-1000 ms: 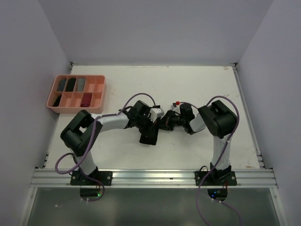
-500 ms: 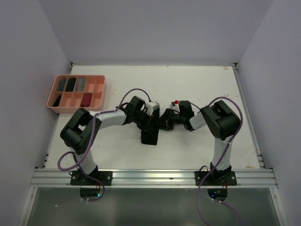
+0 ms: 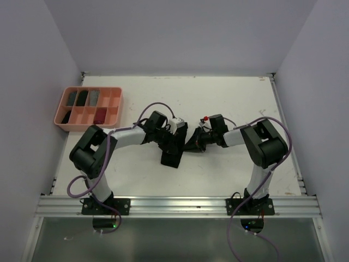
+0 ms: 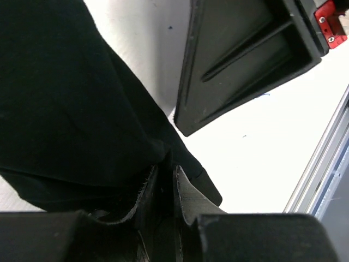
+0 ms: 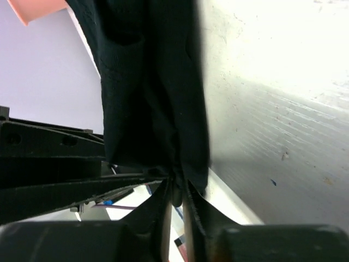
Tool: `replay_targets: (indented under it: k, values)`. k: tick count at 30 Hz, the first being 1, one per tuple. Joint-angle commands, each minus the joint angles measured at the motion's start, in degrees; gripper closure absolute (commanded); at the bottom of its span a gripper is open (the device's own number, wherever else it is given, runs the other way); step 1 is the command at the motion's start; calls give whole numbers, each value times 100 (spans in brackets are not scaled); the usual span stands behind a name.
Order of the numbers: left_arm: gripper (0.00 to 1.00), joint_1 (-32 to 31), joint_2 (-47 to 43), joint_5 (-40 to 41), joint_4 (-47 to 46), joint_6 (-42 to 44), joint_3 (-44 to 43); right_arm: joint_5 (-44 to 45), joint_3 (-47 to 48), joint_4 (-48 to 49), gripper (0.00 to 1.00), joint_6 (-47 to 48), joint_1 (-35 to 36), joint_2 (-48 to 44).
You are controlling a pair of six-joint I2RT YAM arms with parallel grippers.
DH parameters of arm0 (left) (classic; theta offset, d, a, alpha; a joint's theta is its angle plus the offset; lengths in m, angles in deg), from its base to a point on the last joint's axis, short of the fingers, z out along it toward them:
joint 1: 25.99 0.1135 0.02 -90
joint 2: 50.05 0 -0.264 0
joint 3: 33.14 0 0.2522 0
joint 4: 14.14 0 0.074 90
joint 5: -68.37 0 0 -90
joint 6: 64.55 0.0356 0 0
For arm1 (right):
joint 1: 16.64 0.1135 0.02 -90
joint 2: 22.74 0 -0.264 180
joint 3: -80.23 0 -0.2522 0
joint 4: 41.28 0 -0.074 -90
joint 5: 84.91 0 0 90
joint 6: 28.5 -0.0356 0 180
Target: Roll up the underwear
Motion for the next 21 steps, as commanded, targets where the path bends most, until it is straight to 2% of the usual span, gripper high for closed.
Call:
replay_targets:
  k: [1, 7, 12, 15, 19, 21]
  values:
    - [79, -116, -137, -146, 63, 156, -90, 9, 174, -83, 84, 129, -18, 101]
    - [80, 15, 197, 74, -77, 112, -160, -150, 69, 66, 88, -12, -9, 102]
    - [81, 411, 654, 12, -130, 173, -554, -132, -55, 23, 88, 102, 0, 23]
    - [76, 429, 681, -163, -139, 183, -696, -150, -2, 146, 88, -3, 43, 49]
    - [63, 429, 523, -295, -52, 95, -766, -124, -11, 321, 87, -152, 149, 102]
    - [61, 429, 321, -295, -7, 77, -749, -141, 24, 392, 86, -231, 149, 146]
